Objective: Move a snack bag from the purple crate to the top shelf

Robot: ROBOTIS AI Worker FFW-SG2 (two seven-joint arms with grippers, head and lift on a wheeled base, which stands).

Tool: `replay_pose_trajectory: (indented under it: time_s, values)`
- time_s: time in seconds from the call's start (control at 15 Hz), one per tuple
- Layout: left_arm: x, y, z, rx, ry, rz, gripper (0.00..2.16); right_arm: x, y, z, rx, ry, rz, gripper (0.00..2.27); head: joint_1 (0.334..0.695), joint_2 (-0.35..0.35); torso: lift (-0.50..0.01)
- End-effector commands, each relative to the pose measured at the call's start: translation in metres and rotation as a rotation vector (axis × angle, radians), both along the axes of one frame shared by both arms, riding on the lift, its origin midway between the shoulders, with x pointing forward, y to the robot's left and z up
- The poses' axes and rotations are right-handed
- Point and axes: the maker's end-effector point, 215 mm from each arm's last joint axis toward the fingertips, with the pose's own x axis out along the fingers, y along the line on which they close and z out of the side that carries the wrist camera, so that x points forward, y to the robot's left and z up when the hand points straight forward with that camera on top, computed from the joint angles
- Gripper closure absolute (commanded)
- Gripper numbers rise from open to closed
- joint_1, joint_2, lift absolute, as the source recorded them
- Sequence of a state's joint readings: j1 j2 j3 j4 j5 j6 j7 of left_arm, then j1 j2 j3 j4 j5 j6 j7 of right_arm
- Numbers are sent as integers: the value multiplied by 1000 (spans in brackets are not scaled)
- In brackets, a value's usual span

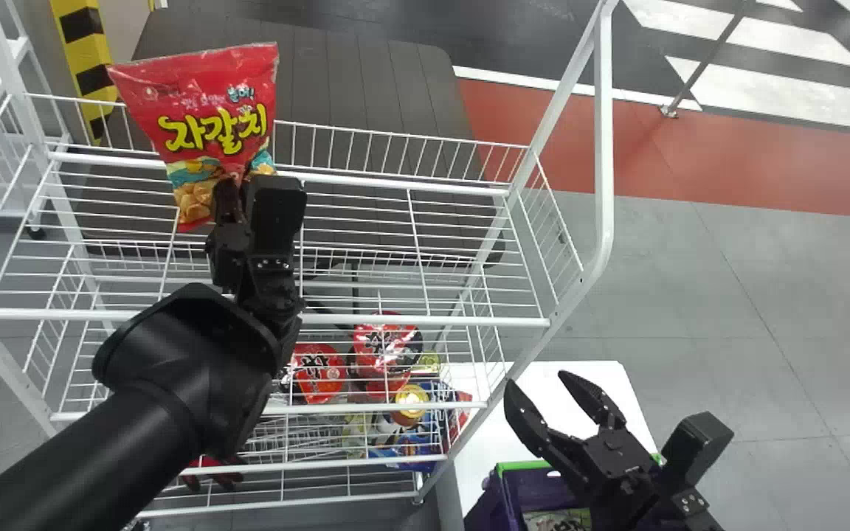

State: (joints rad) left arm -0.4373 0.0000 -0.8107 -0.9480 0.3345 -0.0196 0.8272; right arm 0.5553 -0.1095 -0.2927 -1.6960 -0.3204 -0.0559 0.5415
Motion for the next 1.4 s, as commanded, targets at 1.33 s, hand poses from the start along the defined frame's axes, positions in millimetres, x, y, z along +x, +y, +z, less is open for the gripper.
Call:
replay_pose_trajectory:
  time_s: [1.33]
  values:
    - [-36, -8, 40, 202, 18, -93, 1234, 3, -11, -8, 26, 3, -13, 167, 695, -336, 1]
